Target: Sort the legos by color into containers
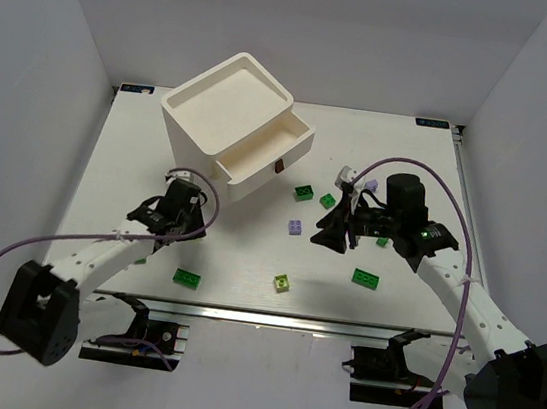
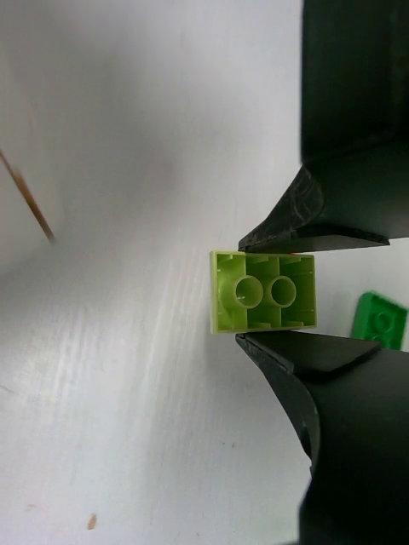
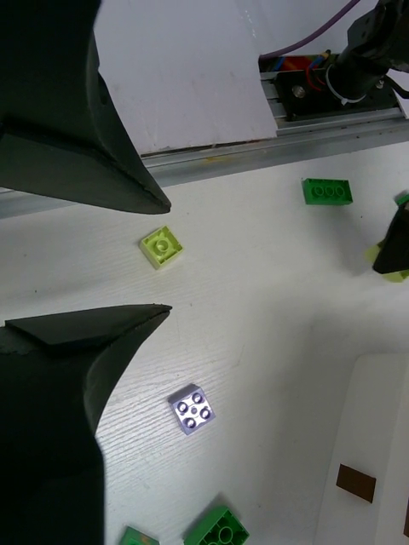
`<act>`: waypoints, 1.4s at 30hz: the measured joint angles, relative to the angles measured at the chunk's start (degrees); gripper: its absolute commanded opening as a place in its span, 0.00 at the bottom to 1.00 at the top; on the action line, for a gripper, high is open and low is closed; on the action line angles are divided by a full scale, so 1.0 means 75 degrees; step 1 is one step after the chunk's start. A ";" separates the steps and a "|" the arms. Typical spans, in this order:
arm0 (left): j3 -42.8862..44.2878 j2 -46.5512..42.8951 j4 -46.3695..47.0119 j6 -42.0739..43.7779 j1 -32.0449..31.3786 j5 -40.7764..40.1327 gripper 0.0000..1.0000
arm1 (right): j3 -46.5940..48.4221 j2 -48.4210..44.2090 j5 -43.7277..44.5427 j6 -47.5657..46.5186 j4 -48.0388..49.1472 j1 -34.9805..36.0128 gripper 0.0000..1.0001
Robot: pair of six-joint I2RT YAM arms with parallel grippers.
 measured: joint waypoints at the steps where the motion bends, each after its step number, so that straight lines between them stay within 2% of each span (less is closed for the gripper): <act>1: 0.0050 -0.0323 -0.0117 -0.0026 -0.0017 0.0015 0.01 | 0.0000 0.0000 -0.0015 -0.0017 0.0000 -0.0015 0.50; 4: 0.0487 -0.1478 -0.0525 -0.0038 -0.0070 0.0236 0.00 | 0.0000 0.0003 -0.0058 -0.0108 -0.0035 -0.0047 0.36; 5: 0.0667 -0.1804 -0.0612 -0.0017 -0.0090 0.0338 0.00 | -0.0003 0.0015 -0.0085 -0.0143 -0.0050 -0.0055 0.25; 7: 0.1090 -0.2413 -0.0801 0.0047 -0.0114 0.0545 0.00 | 0.0000 0.0047 -0.0128 -0.0227 -0.0093 -0.0058 0.15; 8: 0.1291 -0.2664 -0.0874 0.0114 -0.0117 0.0685 0.00 | 0.0000 0.0064 -0.0149 -0.0248 -0.0131 -0.0058 0.05; 10: 0.1635 -0.2999 -0.1000 0.0251 -0.0122 0.0959 0.00 | 0.0000 0.0090 -0.0198 -0.0259 -0.0213 -0.0058 0.03; 15: 0.2410 -0.2897 -0.0997 0.0749 -0.0131 0.1795 0.00 | 0.0000 0.0102 -0.0280 -0.0268 -0.0256 -0.0058 0.03; 21: 0.3786 -0.1443 -0.0635 0.1445 -0.0149 0.2489 0.00 | -0.0003 0.0102 -0.0329 -0.0329 -0.0274 -0.0058 0.04; 27: 0.5132 0.0017 -0.0414 0.1979 -0.0286 0.2506 0.00 | -0.0003 0.0102 -0.0364 -0.0382 -0.0274 -0.0058 0.05; 34: 0.5683 0.0941 -0.0393 0.2425 -0.0568 0.2057 0.00 | -0.0006 0.0125 -0.0452 -0.0396 -0.0277 -0.0058 0.06; 37: 0.5756 0.1180 -0.0388 0.2582 -0.0667 0.1775 0.05 | -0.0006 0.0169 -0.0501 -0.0405 -0.0280 -0.0058 0.09; 39: 0.5829 0.1358 -0.0382 0.2664 -0.0729 0.1617 0.13 | -0.0006 0.0204 -0.0510 -0.0405 -0.0286 -0.0058 0.14; 41: 0.5893 0.1536 -0.0382 0.2719 -0.0775 0.1457 0.22 | -0.0009 0.0221 -0.0533 -0.0414 -0.0315 -0.0058 0.25; 42: 0.5904 0.1591 -0.0376 0.2736 -0.0799 0.1361 0.32 | -0.0012 0.0224 -0.0548 -0.0423 -0.0341 -0.0058 0.29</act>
